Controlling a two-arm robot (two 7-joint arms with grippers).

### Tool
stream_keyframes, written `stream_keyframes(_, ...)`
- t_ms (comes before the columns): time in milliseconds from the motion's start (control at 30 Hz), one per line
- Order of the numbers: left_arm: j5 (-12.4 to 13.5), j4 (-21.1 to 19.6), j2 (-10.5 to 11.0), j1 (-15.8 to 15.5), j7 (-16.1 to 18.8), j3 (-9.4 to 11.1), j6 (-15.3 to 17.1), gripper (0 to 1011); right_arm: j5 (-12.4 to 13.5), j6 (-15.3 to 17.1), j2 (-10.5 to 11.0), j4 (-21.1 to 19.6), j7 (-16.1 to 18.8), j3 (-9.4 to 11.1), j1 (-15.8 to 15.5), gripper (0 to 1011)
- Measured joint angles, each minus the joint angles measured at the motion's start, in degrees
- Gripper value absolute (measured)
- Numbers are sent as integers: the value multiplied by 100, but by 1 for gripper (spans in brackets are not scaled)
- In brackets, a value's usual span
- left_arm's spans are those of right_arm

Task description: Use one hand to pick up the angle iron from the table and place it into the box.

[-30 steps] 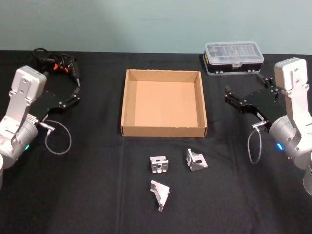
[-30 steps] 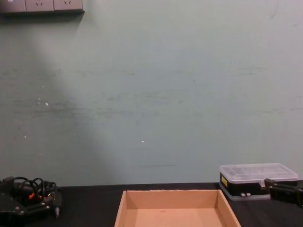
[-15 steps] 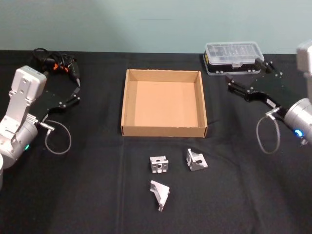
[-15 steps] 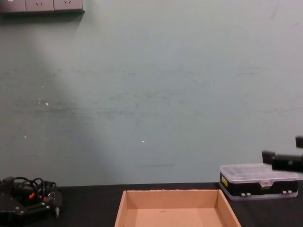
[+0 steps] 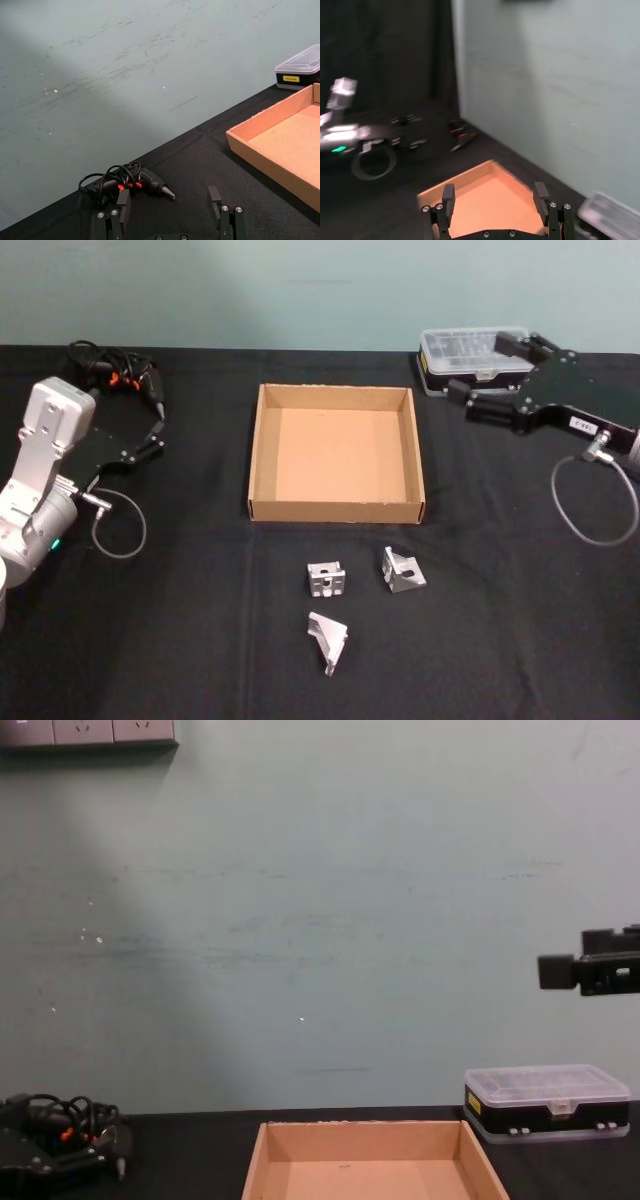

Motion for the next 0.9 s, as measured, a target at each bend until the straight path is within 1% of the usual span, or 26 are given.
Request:
stream_keyframes(33,0,0,0,0,0,0,0,1000,25,51,63,-1,103,-51,55,1000)
stream_keyframes(67,0,0,0,0,0,0,0,1000,58,140,186,1,316,-174,179,1000)
stream_keyframes(100,0,0,0,0,0,0,0,1000,69,179,237,11,414,-232,238,1000)
stream_keyframes(133,0,0,0,0,0,0,0,1000,87,258,326,42,595,-347,345,1000)
stream_keyframes(200,0,0,0,0,0,-1,0,1000,98,342,418,83,784,-484,475,1000)
stream_keyframes(233,0,0,0,0,0,0,0,1000,102,424,495,131,974,-622,610,1000)
stream_keyframes(267,0,0,0,0,0,0,0,1000,102,424,495,131,974,-622,610,1000)
stream_keyframes(333,0,0,0,0,0,0,0,1000,88,544,620,244,1336,-909,873,1000)
stream_keyframes(433,0,0,0,0,0,0,0,1000,53,601,687,322,1576,-1119,1068,1000)
stream_keyframes(467,0,0,0,0,0,0,0,1000,8,630,723,389,1732,-1276,1214,1000)
stream_keyframes(500,0,0,0,0,0,0,0,1000,-16,642,735,423,1809,-1345,1279,1000)
stream_keyframes(533,0,0,0,0,0,0,0,1000,-66,663,753,494,1942,-1487,1414,1000)
stream_keyframes(667,0,0,0,0,0,0,0,1000,-174,704,759,631,2157,-1752,1651,1000)
stream_keyframes(700,0,0,0,0,0,0,0,1000,-222,722,759,700,2245,-1870,1757,1002)
stream_keyframes(767,0,0,0,0,0,0,0,1000,-277,736,755,766,2347,-1995,1864,1000)
stream_keyframes(800,0,0,0,0,0,0,0,1000,-322,745,751,829,2419,-2100,1959,1000)
stream_keyframes(867,0,0,0,-1,0,0,0,1000,-375,755,744,897,2504,-2217,2055,1000)
stream_keyframes(900,0,0,0,0,0,0,0,1000,-430,763,736,966,2585,-2323,2152,1000)
